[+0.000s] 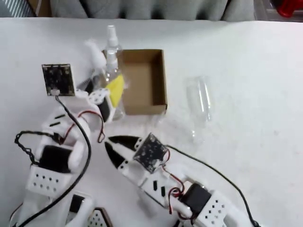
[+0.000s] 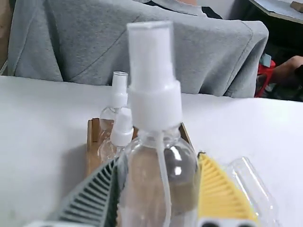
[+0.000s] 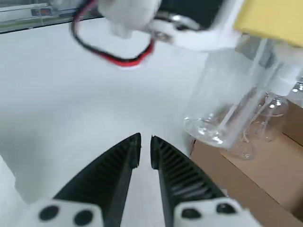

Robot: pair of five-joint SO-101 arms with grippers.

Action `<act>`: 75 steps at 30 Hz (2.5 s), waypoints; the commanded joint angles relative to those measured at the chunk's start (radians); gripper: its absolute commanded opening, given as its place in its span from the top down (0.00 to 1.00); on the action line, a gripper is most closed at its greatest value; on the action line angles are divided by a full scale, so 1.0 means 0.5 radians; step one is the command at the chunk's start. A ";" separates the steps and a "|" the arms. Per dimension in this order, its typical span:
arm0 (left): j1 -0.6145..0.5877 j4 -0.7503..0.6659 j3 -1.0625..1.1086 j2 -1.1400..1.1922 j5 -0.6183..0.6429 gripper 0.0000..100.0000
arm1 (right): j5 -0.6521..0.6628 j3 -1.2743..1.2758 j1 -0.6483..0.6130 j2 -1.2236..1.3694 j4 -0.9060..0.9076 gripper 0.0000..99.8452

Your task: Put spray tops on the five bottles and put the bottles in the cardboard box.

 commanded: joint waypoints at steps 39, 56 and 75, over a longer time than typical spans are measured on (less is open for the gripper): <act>0.038 -0.411 0.433 -0.489 -0.101 0.98 | -0.003 0.046 0.308 -0.238 0.379 0.98; -0.164 -1.455 0.245 0.769 -0.101 0.98 | -0.003 0.058 0.308 -0.796 0.818 0.98; -0.241 -2.065 0.245 1.330 -0.117 0.98 | -0.012 0.058 0.305 -0.796 0.818 0.98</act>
